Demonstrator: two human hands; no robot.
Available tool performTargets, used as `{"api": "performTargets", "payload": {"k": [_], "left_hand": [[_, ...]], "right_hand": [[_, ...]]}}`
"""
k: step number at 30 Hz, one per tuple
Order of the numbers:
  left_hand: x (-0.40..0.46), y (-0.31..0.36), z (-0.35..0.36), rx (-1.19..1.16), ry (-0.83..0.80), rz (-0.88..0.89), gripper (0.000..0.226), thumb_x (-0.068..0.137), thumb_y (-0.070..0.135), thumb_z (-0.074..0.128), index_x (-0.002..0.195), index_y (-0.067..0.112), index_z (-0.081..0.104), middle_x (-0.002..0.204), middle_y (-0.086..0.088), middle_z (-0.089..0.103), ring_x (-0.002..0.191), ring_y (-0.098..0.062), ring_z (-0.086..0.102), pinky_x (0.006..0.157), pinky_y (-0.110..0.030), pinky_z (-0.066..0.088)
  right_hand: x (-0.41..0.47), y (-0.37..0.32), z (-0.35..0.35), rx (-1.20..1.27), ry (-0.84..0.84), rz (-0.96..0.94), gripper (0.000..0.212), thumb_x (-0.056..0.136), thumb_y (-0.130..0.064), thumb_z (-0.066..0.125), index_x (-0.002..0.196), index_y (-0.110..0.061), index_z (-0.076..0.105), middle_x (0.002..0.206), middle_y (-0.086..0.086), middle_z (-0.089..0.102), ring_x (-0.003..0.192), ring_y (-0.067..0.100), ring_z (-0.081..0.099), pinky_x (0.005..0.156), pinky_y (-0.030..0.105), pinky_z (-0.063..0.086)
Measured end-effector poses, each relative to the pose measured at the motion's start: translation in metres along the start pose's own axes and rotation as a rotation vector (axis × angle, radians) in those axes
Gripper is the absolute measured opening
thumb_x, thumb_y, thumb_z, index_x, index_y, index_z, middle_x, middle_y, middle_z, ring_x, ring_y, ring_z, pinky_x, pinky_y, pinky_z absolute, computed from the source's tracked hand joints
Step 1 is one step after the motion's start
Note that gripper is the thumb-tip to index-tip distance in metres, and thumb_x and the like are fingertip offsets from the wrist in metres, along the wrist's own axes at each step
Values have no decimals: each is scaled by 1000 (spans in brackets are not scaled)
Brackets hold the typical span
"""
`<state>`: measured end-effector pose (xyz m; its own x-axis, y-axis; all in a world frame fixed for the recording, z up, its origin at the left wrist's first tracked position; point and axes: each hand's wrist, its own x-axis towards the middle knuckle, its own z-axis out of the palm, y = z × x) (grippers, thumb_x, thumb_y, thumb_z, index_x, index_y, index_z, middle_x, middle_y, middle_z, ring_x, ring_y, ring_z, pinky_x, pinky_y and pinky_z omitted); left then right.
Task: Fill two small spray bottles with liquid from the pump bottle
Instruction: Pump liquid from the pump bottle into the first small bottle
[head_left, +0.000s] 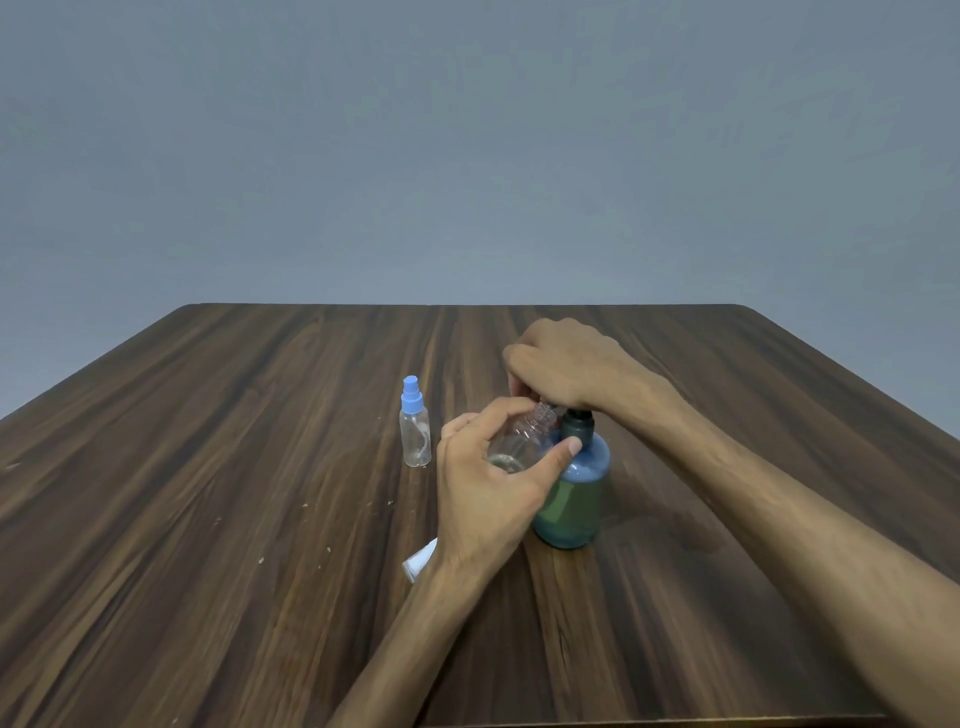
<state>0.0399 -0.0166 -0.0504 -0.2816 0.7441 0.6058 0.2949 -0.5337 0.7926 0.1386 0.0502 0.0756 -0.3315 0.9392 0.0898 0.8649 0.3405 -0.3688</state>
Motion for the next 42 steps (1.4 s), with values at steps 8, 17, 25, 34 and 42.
{"api": "performTargets", "payload": {"k": [8,17,25,34,42], "left_hand": [[0,0,0,-16,-2,-11,40,75,57,87,108,38,75,98,11,81,104,-33,76,89,-55,64],[0,0,0,-4,-2,4,40,75,57,86,108,38,75,99,13,81,104,-31,76,88,-55,64],[0,0,0,-17,-7,-1,39,76,55,87,108,38,75,99,12,81,104,-32,76,89,-56,64],[1,-1,-1,-11,-8,11,39,76,55,86,109,39,74,100,13,81,104,-32,76,89,-56,63],[1,0,0,-16,-2,14,40,76,56,86,109,38,74,99,13,81,104,-30,76,88,-55,64]], "right_hand": [[-1,-1,-1,18,-1,0,36,92,-30,47,84,-18,80,81,-4,78,80,22,71,71,37,51],[-2,0,-2,37,18,-11,36,92,-30,49,79,-18,80,77,-4,78,78,22,72,68,35,48],[-2,0,-2,40,28,-10,35,92,-29,49,78,-17,79,77,-4,78,80,22,72,70,36,52],[-1,0,-2,65,54,-15,36,90,-27,49,77,-15,80,74,-5,78,78,21,72,71,36,53],[-3,-1,-3,89,47,-5,33,88,-24,51,74,-16,80,71,-5,77,75,20,72,67,34,51]]}}
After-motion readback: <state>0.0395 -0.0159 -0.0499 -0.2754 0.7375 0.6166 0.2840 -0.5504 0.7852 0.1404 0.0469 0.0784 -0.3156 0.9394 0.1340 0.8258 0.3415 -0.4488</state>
